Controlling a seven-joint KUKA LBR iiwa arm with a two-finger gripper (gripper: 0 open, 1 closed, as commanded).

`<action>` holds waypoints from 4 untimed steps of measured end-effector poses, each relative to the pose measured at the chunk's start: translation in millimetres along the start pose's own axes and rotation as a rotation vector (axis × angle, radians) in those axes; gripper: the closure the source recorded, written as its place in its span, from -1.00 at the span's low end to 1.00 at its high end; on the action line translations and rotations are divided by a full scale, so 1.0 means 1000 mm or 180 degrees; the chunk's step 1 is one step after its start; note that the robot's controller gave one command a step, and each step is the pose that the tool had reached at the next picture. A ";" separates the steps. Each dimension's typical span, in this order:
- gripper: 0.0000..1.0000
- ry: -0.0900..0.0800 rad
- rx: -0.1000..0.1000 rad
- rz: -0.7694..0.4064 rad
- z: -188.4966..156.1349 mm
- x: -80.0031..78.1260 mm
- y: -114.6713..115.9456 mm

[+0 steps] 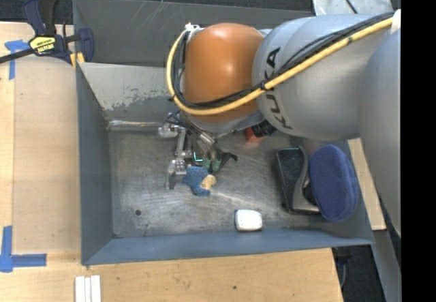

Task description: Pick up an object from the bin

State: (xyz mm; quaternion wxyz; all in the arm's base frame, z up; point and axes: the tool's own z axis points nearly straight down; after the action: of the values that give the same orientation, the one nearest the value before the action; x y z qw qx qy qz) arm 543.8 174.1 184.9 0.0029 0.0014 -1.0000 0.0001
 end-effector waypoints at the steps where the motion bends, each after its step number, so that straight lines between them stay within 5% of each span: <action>1: -1.00 0.0010 0.0002 -0.0269 0.089 0.065 0.042; 2: -1.00 -0.0033 -0.0004 -0.0230 0.108 0.028 -0.008; 3: -1.00 -0.0043 -0.0009 -0.0513 0.076 -0.014 0.040; 4: -1.00 -0.0013 0.0009 -0.1559 0.083 0.043 -0.024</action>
Offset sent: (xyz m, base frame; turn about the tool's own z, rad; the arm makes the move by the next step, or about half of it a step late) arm -0.0616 0.0398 -0.0846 -0.0775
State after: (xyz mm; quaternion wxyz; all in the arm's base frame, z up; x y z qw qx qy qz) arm 499.9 150.3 102.6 0.0009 0.2438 -0.9698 0.0009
